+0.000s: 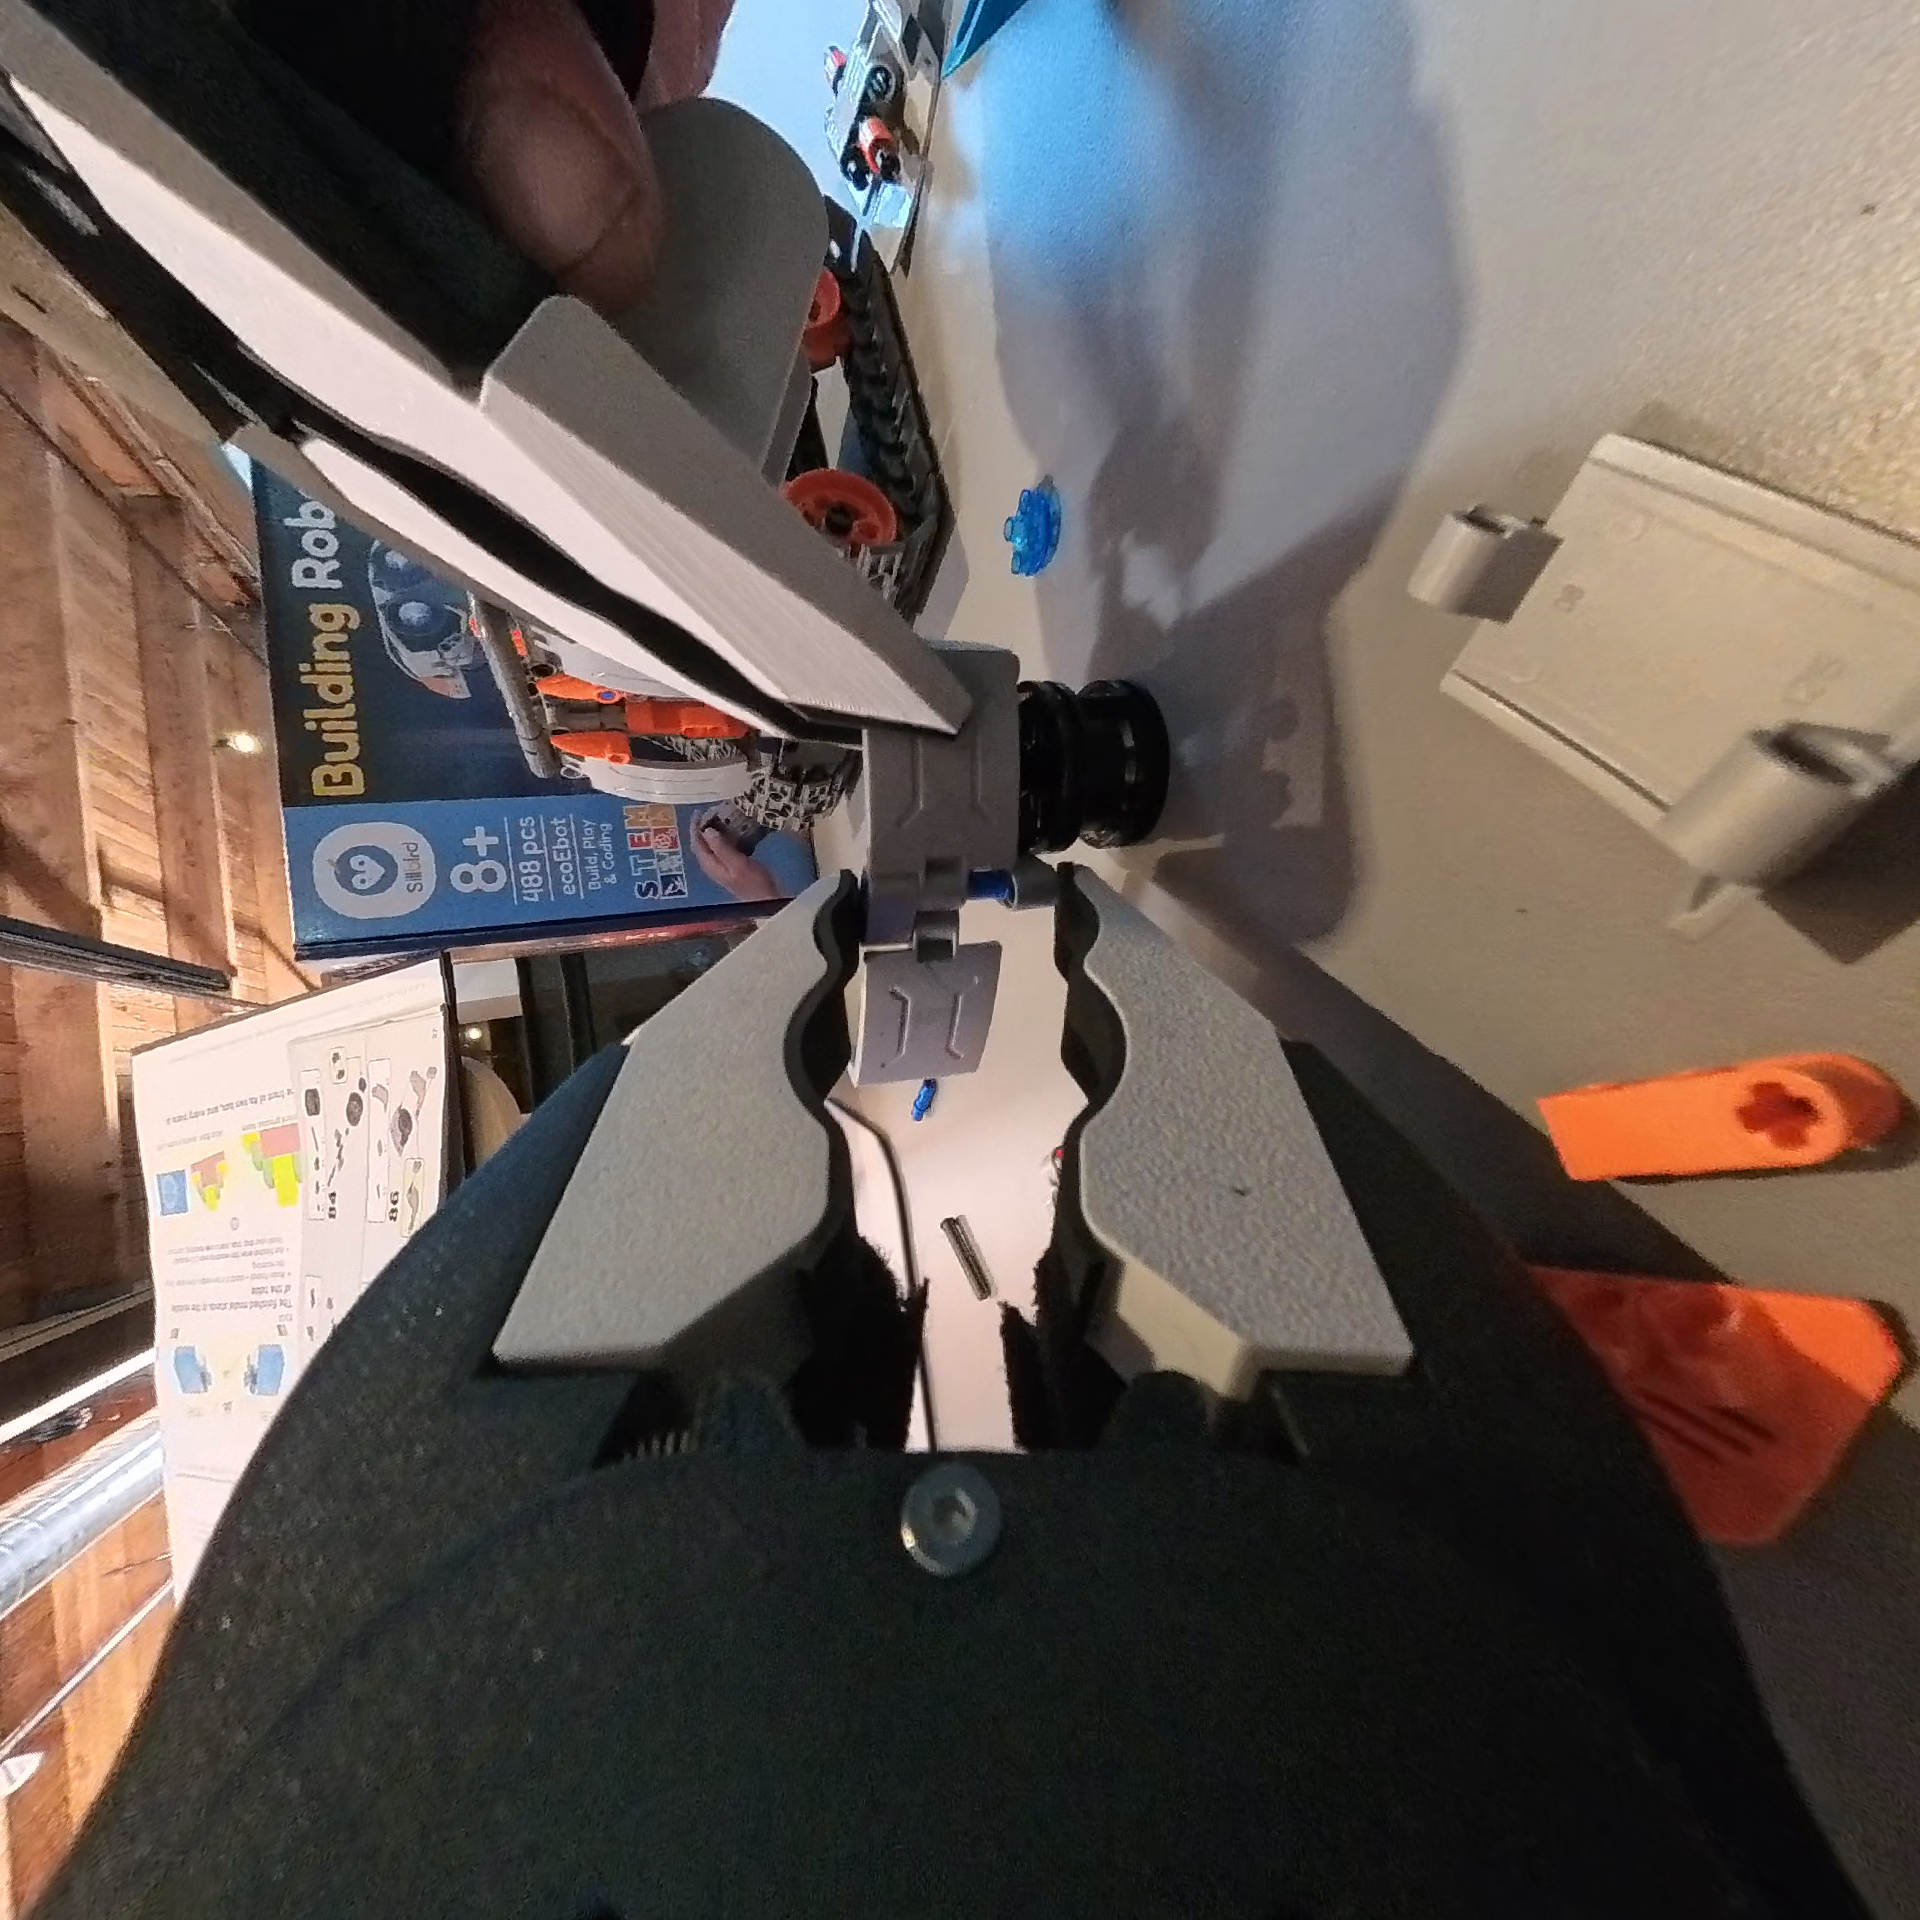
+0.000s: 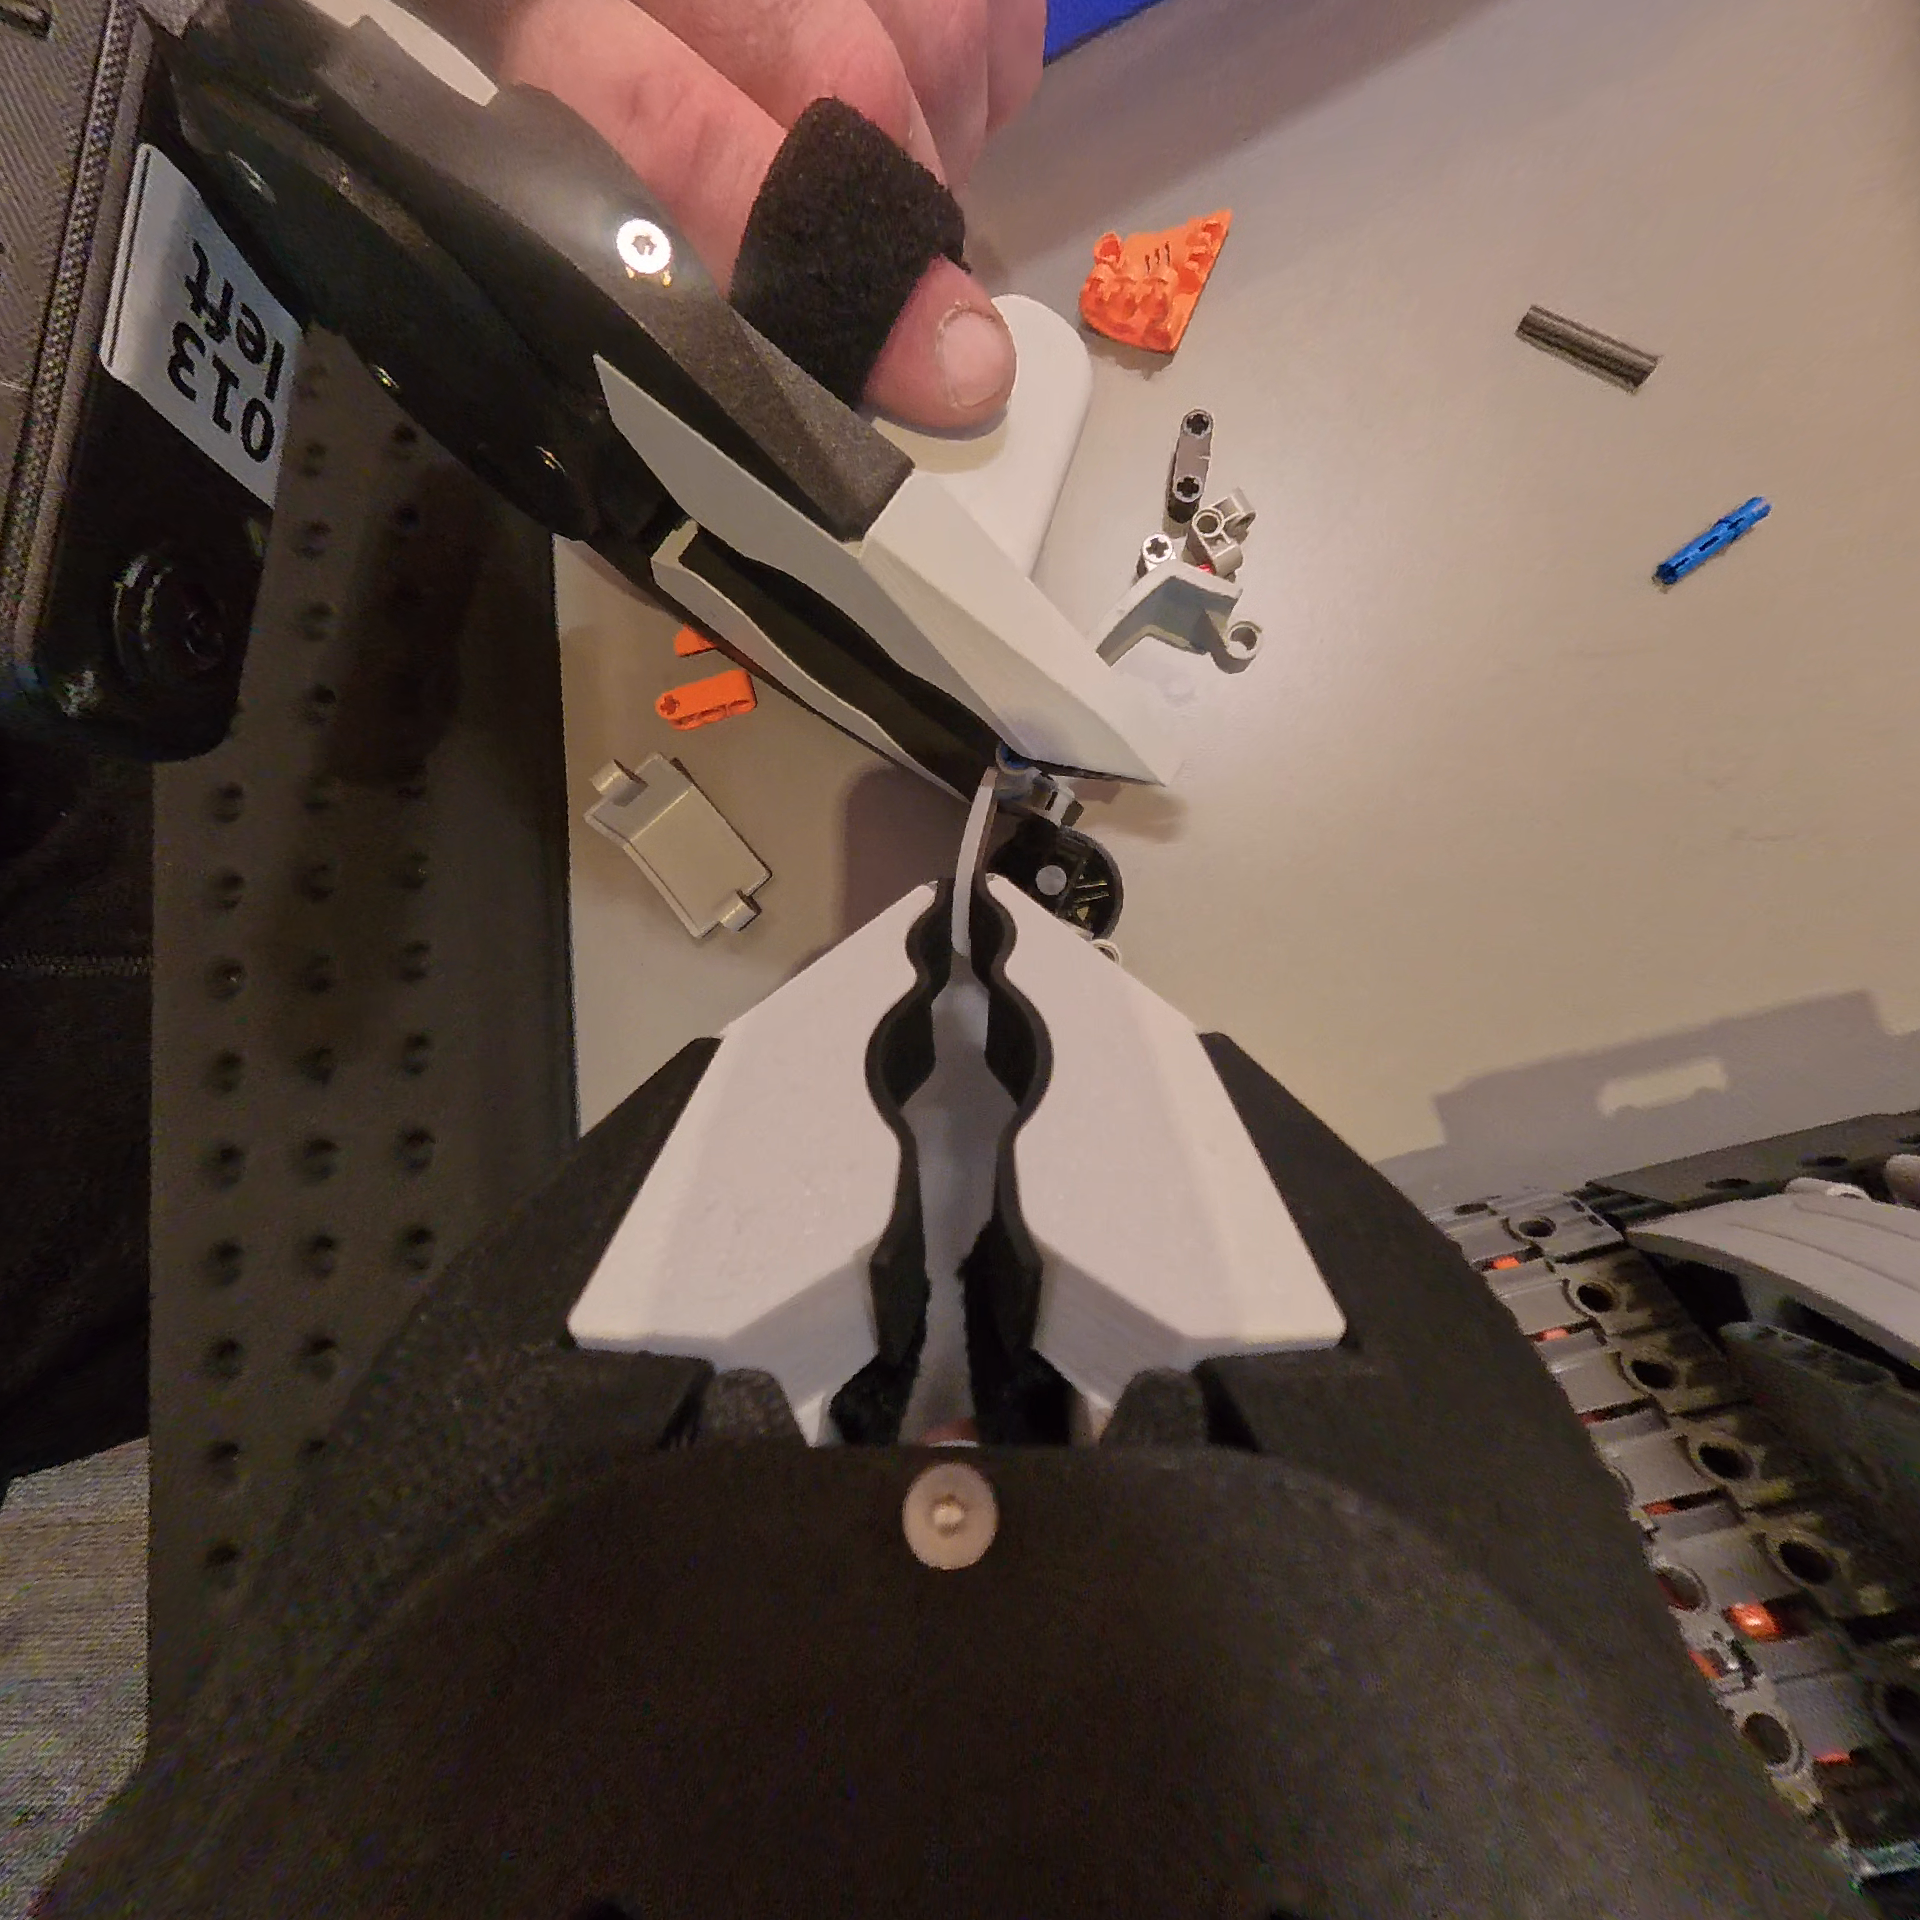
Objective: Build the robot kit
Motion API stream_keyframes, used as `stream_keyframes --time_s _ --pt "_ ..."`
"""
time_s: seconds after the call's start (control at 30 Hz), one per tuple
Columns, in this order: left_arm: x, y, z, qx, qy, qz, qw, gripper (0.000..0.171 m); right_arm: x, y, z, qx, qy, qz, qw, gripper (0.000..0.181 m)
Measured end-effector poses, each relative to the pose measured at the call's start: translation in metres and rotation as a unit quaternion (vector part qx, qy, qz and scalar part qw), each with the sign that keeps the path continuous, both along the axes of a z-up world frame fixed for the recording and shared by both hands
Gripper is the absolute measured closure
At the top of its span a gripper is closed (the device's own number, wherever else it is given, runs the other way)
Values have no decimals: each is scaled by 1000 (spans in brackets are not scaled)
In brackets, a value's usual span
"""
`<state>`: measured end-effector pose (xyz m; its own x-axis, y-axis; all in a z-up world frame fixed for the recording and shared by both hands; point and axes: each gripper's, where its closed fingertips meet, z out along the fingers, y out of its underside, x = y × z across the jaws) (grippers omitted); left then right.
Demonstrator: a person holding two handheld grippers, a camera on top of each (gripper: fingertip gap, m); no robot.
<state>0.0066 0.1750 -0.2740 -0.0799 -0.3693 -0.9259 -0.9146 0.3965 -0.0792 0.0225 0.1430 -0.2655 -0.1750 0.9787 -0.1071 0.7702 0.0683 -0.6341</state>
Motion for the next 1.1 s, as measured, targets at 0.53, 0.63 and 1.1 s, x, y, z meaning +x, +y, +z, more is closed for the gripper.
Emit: stream_keyframes --time_s 0.53,0.63,1.1 --pt "3 0 1 16 7 -8 1000 138 1 0 0 -12 -41 -16 999 181" --pt "3 0 1 13 7 -8 1000 139 1 0 0 -8 -50 -14 999 181" --pt "6 -2 0 6 23 2 1000 140 6 -1 -1 26 -90 1 996 181"
